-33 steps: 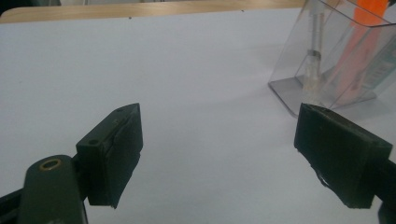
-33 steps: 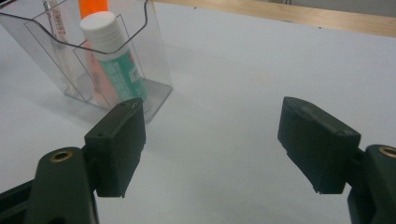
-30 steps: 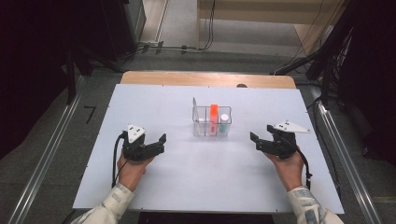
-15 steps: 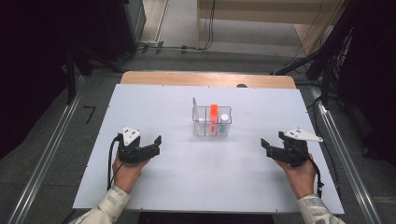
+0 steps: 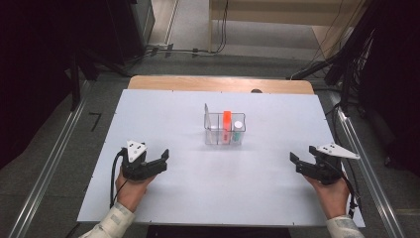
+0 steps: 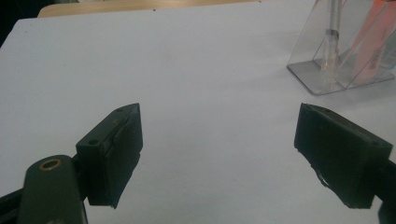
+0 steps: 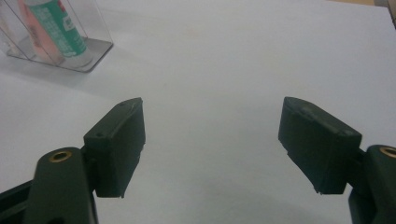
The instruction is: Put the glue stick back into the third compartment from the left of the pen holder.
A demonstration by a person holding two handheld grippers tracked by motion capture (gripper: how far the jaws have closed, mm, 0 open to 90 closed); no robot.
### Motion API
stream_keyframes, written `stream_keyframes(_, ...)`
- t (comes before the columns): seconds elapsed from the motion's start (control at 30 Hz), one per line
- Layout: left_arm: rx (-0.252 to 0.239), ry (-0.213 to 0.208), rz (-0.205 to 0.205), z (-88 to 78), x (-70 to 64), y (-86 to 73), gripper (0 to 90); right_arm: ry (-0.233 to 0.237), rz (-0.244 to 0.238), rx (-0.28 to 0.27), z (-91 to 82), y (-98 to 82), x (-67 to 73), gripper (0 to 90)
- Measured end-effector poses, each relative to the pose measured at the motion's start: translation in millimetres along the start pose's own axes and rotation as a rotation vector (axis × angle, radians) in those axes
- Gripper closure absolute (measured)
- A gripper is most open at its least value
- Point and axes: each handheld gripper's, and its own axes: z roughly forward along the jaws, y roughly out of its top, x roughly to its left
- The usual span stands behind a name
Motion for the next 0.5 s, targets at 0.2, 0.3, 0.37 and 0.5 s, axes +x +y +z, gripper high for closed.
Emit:
stream_keyframes(0.2,0.013,0.006,-0.002,-8.7,2.8,-6.3,15.5,-0.013,0.004,0.006,-3.8,-3.2,-2.8,21.3)
stream_keyframes(0.3,0.014,0.014,-0.014,-13.2,6.4,-9.2,15.5,-0.021,0.008,0.012,-5.2,-4.9,-4.0,21.3)
stream_keyframes(0.37,0.015,0.020,-0.023,-15.3,9.5,-10.7,15.4,-0.026,0.007,0.013,-5.9,-6.3,-4.6,21.3)
stream_keyframes(0.5,0.023,0.028,-0.039,-18.2,15.4,-13.4,15.4,-0.041,0.002,0.018,-9.1,-8.7,-6.2,20.8)
